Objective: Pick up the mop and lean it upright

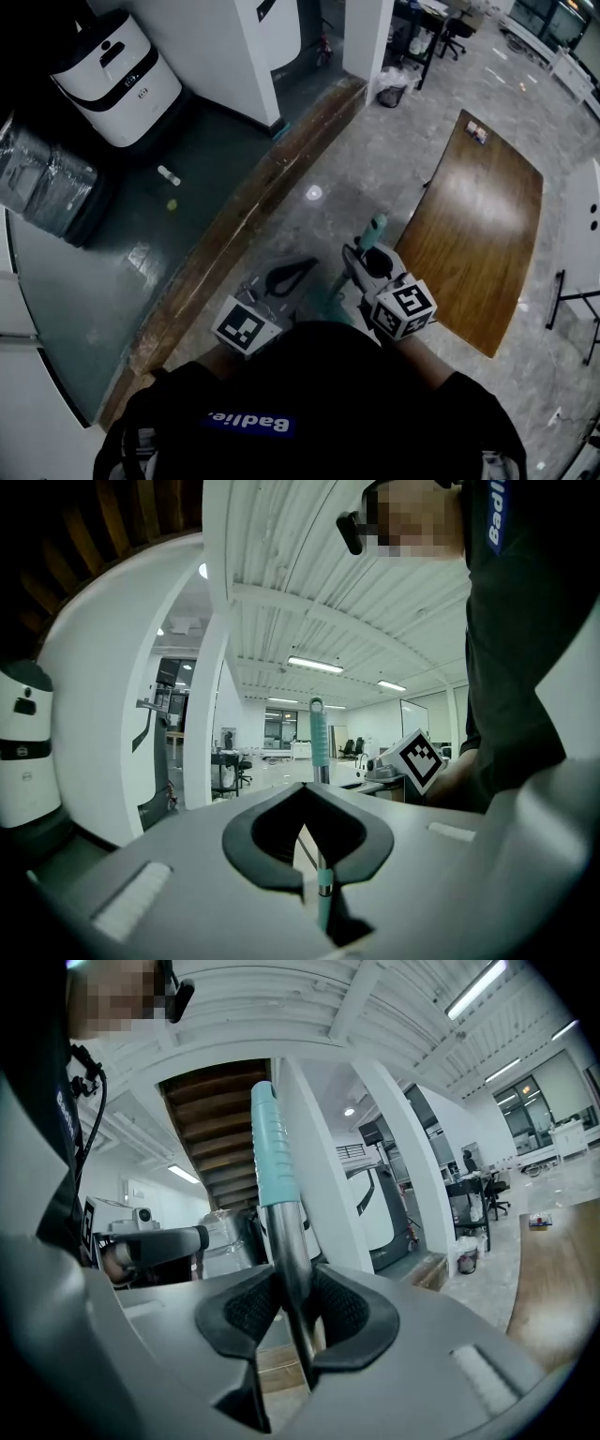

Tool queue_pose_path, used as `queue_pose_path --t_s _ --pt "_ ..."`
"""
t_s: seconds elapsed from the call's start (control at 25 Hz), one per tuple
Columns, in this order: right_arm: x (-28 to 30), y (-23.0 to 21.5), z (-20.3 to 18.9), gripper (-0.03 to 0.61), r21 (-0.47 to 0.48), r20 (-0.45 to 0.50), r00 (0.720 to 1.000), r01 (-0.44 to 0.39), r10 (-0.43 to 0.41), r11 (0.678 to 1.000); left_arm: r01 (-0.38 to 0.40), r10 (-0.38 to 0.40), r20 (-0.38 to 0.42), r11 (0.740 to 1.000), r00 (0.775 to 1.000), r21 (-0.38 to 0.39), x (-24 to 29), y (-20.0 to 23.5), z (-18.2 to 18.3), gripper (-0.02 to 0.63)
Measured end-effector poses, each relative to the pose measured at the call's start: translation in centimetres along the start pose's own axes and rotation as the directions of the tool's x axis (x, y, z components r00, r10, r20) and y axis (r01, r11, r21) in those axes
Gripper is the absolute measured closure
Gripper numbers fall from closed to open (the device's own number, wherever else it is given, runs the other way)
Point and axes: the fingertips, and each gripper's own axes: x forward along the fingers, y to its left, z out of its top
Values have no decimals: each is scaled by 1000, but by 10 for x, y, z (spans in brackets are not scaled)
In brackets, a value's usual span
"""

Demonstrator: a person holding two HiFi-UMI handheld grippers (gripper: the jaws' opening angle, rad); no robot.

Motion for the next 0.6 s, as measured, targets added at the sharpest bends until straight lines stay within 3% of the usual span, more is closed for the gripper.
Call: queue_pose_path --t_s 0.16,0.36,0.6 --pt "-2 12 -7 467 -1 -10 997 -82 82 997 -108 108 -28 994 994 -23 -15 -3 -10 595" --pt "4 26 -17 466 -16 -39 977 -209 208 978 -234 231 -68 971 971 -41 -33 -9 -26 595" --pt "14 65 -21 466 -42 -73 957 -283 280 958 -313 313 -18 949 950 -42 -68 -10 -21 595"
